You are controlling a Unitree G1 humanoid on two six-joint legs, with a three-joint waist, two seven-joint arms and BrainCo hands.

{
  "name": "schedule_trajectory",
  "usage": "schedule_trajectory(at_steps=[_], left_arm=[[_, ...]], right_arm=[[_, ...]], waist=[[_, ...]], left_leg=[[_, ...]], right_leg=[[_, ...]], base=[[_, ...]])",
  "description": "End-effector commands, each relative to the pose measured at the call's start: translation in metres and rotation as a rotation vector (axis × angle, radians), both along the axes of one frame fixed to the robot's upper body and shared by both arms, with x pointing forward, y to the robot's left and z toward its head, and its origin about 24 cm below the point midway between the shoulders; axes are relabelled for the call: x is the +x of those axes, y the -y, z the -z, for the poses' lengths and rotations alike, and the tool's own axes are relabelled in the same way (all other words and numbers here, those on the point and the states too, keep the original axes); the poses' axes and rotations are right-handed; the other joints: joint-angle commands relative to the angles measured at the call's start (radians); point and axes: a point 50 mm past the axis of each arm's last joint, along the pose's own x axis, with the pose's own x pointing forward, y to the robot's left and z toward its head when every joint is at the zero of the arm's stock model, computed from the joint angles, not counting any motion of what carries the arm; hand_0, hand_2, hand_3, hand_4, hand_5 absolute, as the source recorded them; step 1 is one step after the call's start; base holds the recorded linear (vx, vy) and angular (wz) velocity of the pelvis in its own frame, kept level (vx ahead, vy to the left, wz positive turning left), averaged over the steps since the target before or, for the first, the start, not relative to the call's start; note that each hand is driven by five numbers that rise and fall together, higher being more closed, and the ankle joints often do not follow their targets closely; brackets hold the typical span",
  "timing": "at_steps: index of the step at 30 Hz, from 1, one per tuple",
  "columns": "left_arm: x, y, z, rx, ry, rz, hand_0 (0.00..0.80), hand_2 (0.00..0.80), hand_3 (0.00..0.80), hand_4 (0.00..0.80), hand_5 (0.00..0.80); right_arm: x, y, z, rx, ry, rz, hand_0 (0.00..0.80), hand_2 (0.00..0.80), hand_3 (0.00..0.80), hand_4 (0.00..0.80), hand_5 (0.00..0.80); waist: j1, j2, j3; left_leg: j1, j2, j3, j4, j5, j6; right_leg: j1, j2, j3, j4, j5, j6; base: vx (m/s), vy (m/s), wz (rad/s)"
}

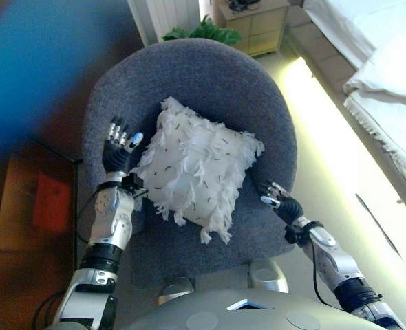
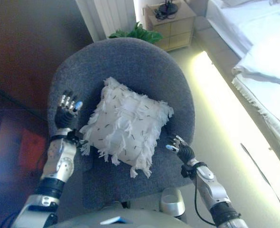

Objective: Pick up the cushion and take it to the sofa

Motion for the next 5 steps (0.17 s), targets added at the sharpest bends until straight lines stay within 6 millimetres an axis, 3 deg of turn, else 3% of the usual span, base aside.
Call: schedule_trajectory(at_steps=[1,5], left_arm=[[-0.003,0.002,-0.006,0.009,0.022,0.119,0.000,0.000,0.000,0.000,0.000],[-0.023,0.009,0.018,-0.031,-0.086,0.212,0.000,0.000,0.000,0.000,0.000]], right_arm=[[0.012,-0.010,-0.023,0.088,0.154,0.052,0.000,0.000,0.000,0.000,0.000],[0.006,-0.006,-0.020,0.155,0.140,0.121,0.000,0.000,0.000,0.000,0.000]], waist=[[0.032,-0.074,-0.042],[0.057,-0.089,-0.048]], left_leg=[[0.011,-0.029,0.035,0.046,-0.059,0.056],[0.013,-0.035,0.033,0.049,-0.065,0.061]], right_leg=[[-0.004,-0.017,-0.001,0.028,-0.047,0.036],[0.015,-0.016,-0.025,0.016,-0.040,0.035]], base=[[-0.061,-0.022,0.04],[-0.035,-0.017,0.03]])
